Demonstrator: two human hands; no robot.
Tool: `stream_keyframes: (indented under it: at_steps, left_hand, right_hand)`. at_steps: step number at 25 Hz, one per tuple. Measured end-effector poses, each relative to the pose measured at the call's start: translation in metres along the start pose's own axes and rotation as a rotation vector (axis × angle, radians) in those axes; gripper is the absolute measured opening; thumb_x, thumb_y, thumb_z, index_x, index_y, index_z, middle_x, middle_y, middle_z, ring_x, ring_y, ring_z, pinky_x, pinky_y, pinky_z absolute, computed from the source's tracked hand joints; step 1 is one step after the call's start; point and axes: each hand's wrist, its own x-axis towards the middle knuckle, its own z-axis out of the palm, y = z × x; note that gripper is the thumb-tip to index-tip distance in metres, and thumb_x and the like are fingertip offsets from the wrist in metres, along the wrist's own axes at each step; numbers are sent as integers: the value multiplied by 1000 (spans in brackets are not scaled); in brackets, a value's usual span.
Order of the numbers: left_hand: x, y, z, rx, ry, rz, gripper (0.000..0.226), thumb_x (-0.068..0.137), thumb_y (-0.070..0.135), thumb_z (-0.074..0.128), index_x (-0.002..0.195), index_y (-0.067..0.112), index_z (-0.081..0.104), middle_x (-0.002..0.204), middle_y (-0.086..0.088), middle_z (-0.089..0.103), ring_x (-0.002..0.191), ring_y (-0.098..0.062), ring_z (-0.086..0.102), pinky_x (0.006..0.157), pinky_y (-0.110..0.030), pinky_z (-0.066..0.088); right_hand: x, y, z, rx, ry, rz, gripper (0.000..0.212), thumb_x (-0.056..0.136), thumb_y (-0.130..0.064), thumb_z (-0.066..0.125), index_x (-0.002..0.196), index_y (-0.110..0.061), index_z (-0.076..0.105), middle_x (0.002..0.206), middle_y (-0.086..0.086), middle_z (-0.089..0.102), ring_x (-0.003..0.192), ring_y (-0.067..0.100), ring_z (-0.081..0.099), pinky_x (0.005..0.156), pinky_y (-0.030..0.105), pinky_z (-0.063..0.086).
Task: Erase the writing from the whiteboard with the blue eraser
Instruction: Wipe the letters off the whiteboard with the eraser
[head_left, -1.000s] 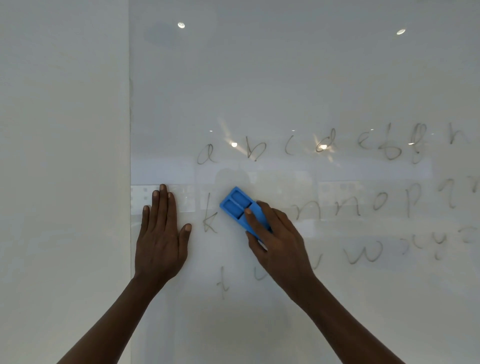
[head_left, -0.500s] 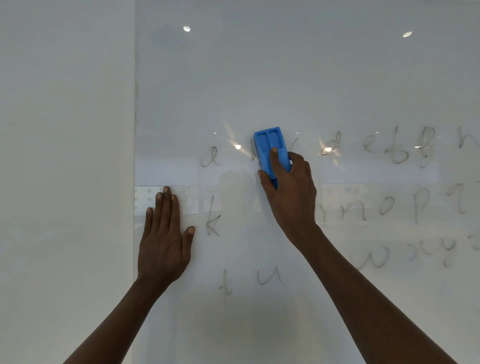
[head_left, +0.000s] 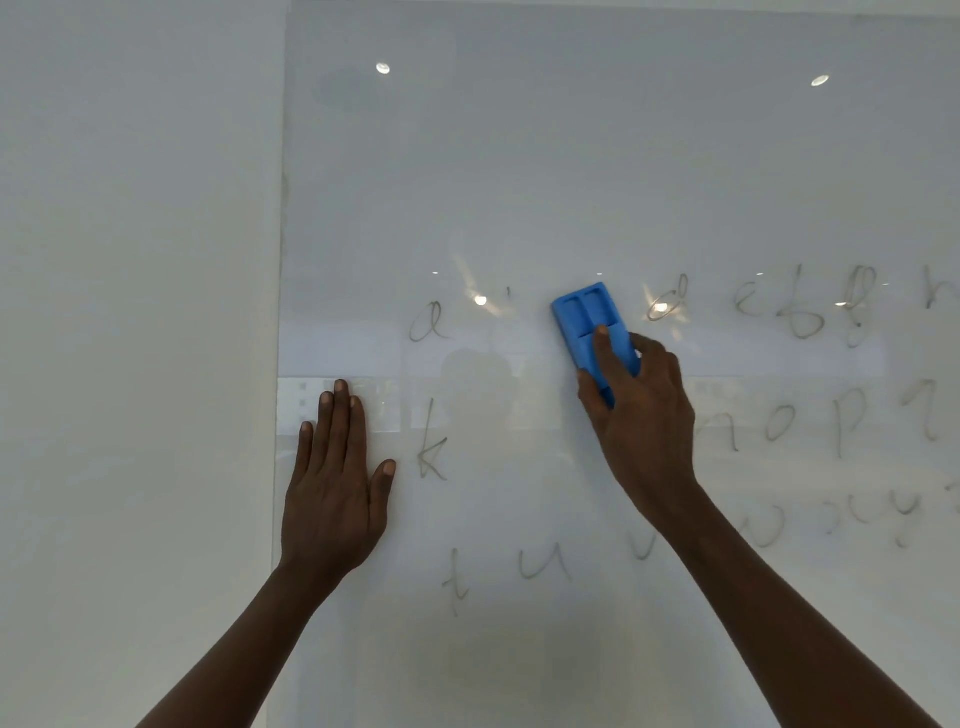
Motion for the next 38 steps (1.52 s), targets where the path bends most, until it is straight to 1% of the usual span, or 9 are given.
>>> stream_keyframes:
  at_steps: [4,9,13,15,19,22,26,31,38]
  left_hand:
    - [0,-1,0,1,-2,4,71,103,39,30,159,-1,12,171,-16,6,159,-27,3,129,-39,4]
    - [0,-1,-1,-4,-7,1,72,103,39,30,160,-1,12,171,-14,6,159,-26,3,129,-38,4]
    - [0,-1,-1,-10,-12,-1,72,103,40,29,160,-1,13,171,-15,7,159,-26,3,130,-37,3]
    - [-1,0,-1,-18,-11,-1,71,103,40,29,160,0,13,171,-15,7,159,-26,3,129,-40,6]
    - [-1,-1,-1,-30,-13,-7,71,103,40,29,160,0,14,171,-14,8,159,-26,5,129,-42,9]
    - [0,-1,-2,-30,-11,-10,71,103,40,29,160,0,14,171,-14,9,159,-26,5,129,-40,8]
    - [-1,-1,-2,-38,-10,-6,69,103,38,29,159,0,15,170,-14,9,159,-26,6,130,-38,6]
    - [-3,-1,-4,-70,1,-5,65,103,30,28,160,1,13,170,-14,9,159,-25,6,130,-35,2]
    - [-3,-3,-5,-106,-16,6,64,101,24,27,159,0,14,170,-14,9,159,-25,6,130,-34,1]
  right_hand:
    - [31,-12,6,21,11,104,51,95,-31,57,141,-12,44,128,22,51,114,34,50,83,44,53]
    - [37,-59,14,124,-44,-24,52,92,-28,60,140,-13,46,128,18,51,112,34,49,79,43,52]
    - [-7,-74,14,90,-151,-208,53,91,-23,64,139,-11,47,125,20,54,103,33,55,74,41,55]
    - [-18,-59,11,49,-146,-215,53,89,-22,65,138,-10,49,126,21,55,103,34,56,76,43,56]
    - [5,-47,10,30,-75,-116,53,91,-22,64,139,-11,47,128,22,53,105,35,54,76,44,55]
    - [31,-63,16,90,-69,-77,51,93,-25,60,141,-12,45,131,20,51,108,33,50,80,46,53]
    - [42,-95,28,122,-99,-162,51,94,-26,57,142,-13,43,133,17,49,111,32,48,86,44,49]
    - [8,-121,36,75,-170,-315,50,91,-26,61,138,-13,48,132,17,52,106,30,52,83,39,51]
    - [-81,-101,36,15,-201,-410,51,83,-26,72,130,-17,56,124,15,60,91,23,58,74,32,53]
